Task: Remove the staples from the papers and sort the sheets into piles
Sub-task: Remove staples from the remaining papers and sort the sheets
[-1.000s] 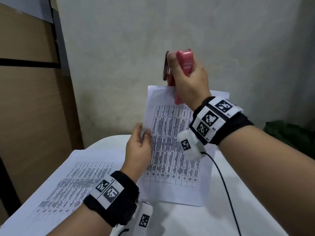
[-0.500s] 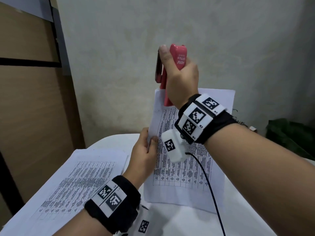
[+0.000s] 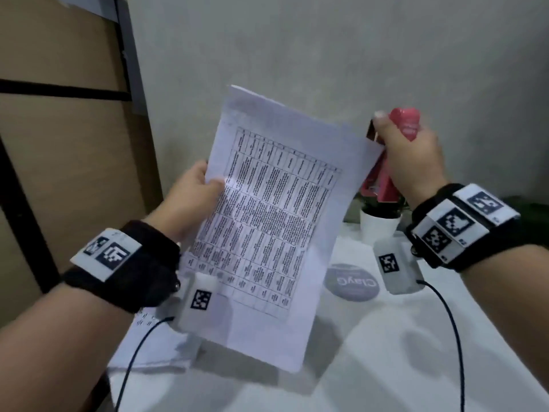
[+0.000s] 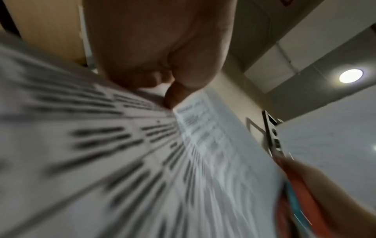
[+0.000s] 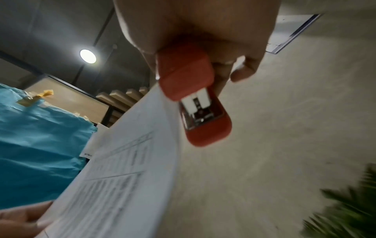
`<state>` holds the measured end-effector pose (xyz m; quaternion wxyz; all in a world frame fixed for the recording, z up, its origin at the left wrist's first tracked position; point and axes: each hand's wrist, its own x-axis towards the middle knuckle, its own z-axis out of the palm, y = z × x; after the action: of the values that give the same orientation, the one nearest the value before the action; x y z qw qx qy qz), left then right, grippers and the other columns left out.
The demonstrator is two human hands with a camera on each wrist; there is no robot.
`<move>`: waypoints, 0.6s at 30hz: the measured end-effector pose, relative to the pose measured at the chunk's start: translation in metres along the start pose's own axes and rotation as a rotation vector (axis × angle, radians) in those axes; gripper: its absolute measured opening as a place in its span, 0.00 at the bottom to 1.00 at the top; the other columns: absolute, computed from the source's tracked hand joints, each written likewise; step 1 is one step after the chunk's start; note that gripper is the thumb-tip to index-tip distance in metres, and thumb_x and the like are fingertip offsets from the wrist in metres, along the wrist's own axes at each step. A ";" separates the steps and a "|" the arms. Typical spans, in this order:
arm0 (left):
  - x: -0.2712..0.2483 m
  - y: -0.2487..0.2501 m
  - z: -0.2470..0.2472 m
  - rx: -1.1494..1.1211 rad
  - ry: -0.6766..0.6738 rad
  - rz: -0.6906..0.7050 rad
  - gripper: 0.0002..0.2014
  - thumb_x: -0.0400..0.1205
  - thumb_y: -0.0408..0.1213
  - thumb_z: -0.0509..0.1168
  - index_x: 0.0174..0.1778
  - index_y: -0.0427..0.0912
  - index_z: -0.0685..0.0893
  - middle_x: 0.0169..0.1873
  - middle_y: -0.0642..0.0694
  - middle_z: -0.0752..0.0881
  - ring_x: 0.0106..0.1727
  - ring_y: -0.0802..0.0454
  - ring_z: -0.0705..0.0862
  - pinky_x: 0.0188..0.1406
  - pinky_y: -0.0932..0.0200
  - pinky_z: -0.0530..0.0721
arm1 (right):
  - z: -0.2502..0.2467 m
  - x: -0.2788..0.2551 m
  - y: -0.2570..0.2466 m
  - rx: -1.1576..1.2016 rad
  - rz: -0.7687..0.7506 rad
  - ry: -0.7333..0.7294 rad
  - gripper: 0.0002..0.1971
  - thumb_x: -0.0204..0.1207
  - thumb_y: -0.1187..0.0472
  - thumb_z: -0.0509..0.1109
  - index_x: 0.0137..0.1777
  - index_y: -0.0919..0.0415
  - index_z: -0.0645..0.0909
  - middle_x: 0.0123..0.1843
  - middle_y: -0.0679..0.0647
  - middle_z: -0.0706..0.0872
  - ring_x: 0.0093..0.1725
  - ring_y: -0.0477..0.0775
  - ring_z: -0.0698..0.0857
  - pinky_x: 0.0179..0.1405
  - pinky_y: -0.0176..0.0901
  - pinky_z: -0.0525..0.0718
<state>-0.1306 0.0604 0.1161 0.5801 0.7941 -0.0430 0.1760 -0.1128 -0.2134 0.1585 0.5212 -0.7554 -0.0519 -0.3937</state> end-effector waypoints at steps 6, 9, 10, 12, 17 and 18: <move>0.052 -0.044 -0.065 0.445 0.001 -0.206 0.11 0.82 0.36 0.62 0.60 0.42 0.79 0.53 0.38 0.87 0.52 0.36 0.87 0.57 0.41 0.84 | 0.003 -0.033 0.055 -0.143 0.253 -0.315 0.13 0.74 0.47 0.68 0.33 0.54 0.78 0.31 0.52 0.85 0.31 0.52 0.84 0.33 0.39 0.81; 0.075 -0.100 -0.087 0.640 -0.015 -0.341 0.15 0.80 0.31 0.63 0.61 0.29 0.79 0.57 0.28 0.84 0.59 0.28 0.82 0.61 0.37 0.81 | 0.008 -0.052 0.079 -0.211 0.340 -0.431 0.07 0.77 0.51 0.66 0.42 0.53 0.78 0.36 0.53 0.86 0.35 0.52 0.84 0.35 0.38 0.79; 0.079 -0.118 -0.094 0.673 -0.034 -0.397 0.14 0.79 0.30 0.63 0.59 0.27 0.80 0.56 0.28 0.84 0.58 0.28 0.83 0.61 0.37 0.82 | 0.012 -0.054 0.090 -0.256 0.378 -0.461 0.08 0.76 0.51 0.66 0.48 0.55 0.77 0.37 0.53 0.87 0.37 0.53 0.85 0.36 0.39 0.80; 0.084 -0.148 -0.104 0.689 -0.070 -0.493 0.13 0.77 0.28 0.65 0.55 0.28 0.82 0.52 0.30 0.87 0.53 0.32 0.86 0.57 0.39 0.84 | 0.020 -0.058 0.109 -0.347 0.480 -0.515 0.17 0.75 0.50 0.67 0.57 0.58 0.70 0.40 0.56 0.85 0.42 0.57 0.86 0.45 0.46 0.82; 0.092 -0.190 -0.111 0.946 -0.149 -0.546 0.11 0.81 0.31 0.62 0.56 0.30 0.84 0.55 0.33 0.85 0.55 0.38 0.83 0.52 0.52 0.79 | 0.044 -0.067 0.142 -0.589 0.660 -0.637 0.30 0.74 0.45 0.67 0.65 0.64 0.61 0.46 0.59 0.83 0.41 0.57 0.84 0.47 0.47 0.81; 0.093 -0.200 -0.110 1.005 -0.178 -0.542 0.12 0.82 0.31 0.61 0.58 0.30 0.83 0.58 0.33 0.84 0.57 0.38 0.83 0.55 0.52 0.79 | 0.049 -0.068 0.147 -0.646 0.682 -0.669 0.30 0.75 0.44 0.66 0.66 0.65 0.61 0.46 0.59 0.82 0.40 0.55 0.83 0.46 0.46 0.79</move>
<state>-0.0144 0.2407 -0.0052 0.1503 0.9666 0.2023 -0.0473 -0.0609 -0.2163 -0.0025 0.3169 -0.9336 0.1554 0.0611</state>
